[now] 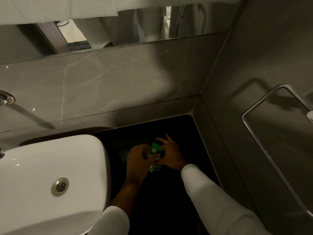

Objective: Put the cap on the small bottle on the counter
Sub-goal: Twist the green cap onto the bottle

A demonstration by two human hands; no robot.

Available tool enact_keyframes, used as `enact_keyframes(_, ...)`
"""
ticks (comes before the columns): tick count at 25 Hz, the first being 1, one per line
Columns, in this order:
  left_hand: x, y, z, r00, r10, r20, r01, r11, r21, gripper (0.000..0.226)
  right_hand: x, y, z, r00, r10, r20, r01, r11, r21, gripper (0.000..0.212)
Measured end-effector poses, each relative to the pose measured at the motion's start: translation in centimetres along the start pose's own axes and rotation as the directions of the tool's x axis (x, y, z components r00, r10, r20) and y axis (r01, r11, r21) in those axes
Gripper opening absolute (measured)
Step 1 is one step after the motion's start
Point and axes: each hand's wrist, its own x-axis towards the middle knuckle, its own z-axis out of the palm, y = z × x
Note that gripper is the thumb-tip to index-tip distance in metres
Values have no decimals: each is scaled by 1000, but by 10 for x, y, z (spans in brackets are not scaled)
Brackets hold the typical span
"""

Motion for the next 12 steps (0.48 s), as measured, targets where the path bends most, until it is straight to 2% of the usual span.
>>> enact_keyframes(3,9,-9,-2,990,119,78,-134,966,223,31,-3,-6,-7,998,-65,24,66,996,-51,62)
enact_keyframes(5,12,-16,-4,971,176,159,-214,938,273,36,-6,-11,-14,994,-97,56,102,991,-92,50)
enact_keyframes(7,16,-18,-7,947,226,229,-275,938,210,31,-10,-15,-21,990,-106,88,116,987,-115,46)
enact_keyframes(10,21,-18,-17,921,177,346,-227,968,107,33,-12,-14,-22,989,-86,119,100,988,-116,49)
enact_keyframes(12,20,-16,-22,917,195,349,-229,972,59,37,-13,-14,-18,992,-69,103,78,994,-82,53)
